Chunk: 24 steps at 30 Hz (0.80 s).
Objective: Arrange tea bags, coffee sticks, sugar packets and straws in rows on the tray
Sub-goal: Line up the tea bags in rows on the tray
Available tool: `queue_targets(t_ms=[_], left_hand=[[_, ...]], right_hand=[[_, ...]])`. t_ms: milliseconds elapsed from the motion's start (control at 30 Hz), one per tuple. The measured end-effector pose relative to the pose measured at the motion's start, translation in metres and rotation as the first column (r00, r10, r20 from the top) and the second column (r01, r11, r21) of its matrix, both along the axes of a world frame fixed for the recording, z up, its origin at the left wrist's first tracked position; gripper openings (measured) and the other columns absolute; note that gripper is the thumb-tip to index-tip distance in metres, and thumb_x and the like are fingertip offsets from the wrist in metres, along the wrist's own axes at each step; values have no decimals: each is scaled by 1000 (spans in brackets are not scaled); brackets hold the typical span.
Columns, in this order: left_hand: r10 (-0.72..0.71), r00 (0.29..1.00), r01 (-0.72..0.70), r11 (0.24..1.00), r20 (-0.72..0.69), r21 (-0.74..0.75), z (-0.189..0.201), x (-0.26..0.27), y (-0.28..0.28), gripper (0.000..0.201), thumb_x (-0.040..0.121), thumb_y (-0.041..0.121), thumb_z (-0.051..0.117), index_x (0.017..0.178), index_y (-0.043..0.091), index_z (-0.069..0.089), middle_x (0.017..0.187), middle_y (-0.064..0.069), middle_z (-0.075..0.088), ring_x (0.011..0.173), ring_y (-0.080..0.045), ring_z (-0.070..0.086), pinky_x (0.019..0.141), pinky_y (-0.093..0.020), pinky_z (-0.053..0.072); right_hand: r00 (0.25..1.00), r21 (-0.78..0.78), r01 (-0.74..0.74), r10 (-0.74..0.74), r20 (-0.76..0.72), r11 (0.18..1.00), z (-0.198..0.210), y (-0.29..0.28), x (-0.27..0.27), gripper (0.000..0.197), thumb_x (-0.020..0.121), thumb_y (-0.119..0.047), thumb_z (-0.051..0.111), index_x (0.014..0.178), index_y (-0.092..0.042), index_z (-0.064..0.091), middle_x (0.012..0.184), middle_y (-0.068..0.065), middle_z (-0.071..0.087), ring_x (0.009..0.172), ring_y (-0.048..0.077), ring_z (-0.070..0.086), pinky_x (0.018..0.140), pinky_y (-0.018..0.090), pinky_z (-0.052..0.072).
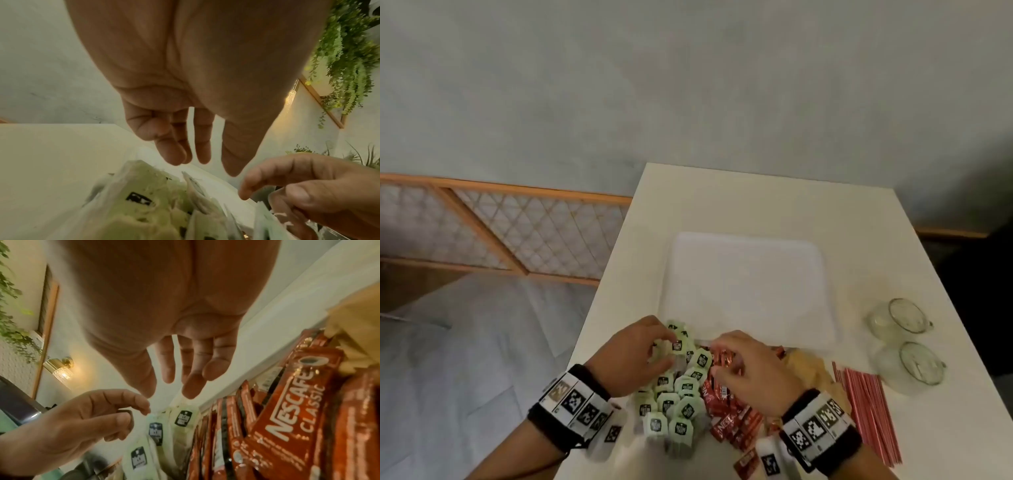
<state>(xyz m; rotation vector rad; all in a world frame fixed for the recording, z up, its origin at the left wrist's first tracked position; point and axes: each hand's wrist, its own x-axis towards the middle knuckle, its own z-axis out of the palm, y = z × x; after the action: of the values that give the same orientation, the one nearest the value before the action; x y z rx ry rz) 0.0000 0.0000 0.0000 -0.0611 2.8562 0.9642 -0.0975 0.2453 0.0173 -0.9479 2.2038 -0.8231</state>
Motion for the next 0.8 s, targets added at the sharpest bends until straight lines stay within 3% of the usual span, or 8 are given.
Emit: queue_targets(t_ms=[67,167,267,333,467,567,667,800], left_hand=[[29,999,-28,999,31,-28,-4,-6,-1,39,87,46,67,124,33,61,115,22,51,74,3,57,71,-6,41],[36,998,-33,997,57,-63,-9,-12,-1,46,87,41,68,130,30,59,120,14,53,73,6,52,70,-5,37],[19,998,-14,997,68,-75,-11,-18,-1,40,86,37,70,124,28,61,106,11,59,84,-2,55,81,-22,49],[20,997,-14,997,76,-76,-12,-21,0,36,83,37,71,118,29,63,96,12,59,83,-5,56,79,-27,50],[7,997,-3,999,71,-50,-15,-22,1,33,81,32,72,113,31,62,83,17,53,74,0,51,68,-17,40],[-9,998,12,999,69,-45,-15,-24,1,33,81,29,72,113,30,63,81,18,53,73,1,50,66,-12,35],[-12,995,17,998,94,-54,-14,-26,3,29,81,30,71,110,29,66,85,15,59,76,-3,53,71,-20,42],[17,993,-8,997,121,-73,-7,-29,9,19,84,32,72,98,21,73,83,7,62,74,-8,56,73,-29,49]], right_hand=[[1000,25,2,-2,-6,1000,-6,-8,-4,41,99,-41,58,139,-38,52,129,-22,49,95,4,62,88,18,52],[998,60,-36,39,-43,998,-22,-16,-10,43,99,-40,58,141,-38,52,131,-18,51,93,1,61,91,23,52],[995,101,-56,64,-78,993,-30,-21,-15,42,99,-37,59,140,-32,55,128,-12,57,97,1,53,95,23,46],[993,111,-58,68,-93,992,-32,-23,-17,39,98,-36,60,137,-31,58,122,-11,59,96,2,52,94,26,46],[993,118,-76,86,-80,990,-35,-25,-18,33,97,-34,63,130,-31,63,111,-10,62,93,5,54,88,29,48],[993,121,-89,98,-70,989,-37,-25,-18,31,97,-33,63,128,-33,64,103,-13,60,88,4,55,84,28,49],[992,116,-107,113,-53,988,-36,-25,-18,28,97,-31,64,125,-32,66,99,-12,60,86,5,56,81,26,49],[994,91,-107,109,-18,990,-34,-23,-23,11,97,-27,63,104,-26,72,94,-7,63,86,9,58,81,31,50]])
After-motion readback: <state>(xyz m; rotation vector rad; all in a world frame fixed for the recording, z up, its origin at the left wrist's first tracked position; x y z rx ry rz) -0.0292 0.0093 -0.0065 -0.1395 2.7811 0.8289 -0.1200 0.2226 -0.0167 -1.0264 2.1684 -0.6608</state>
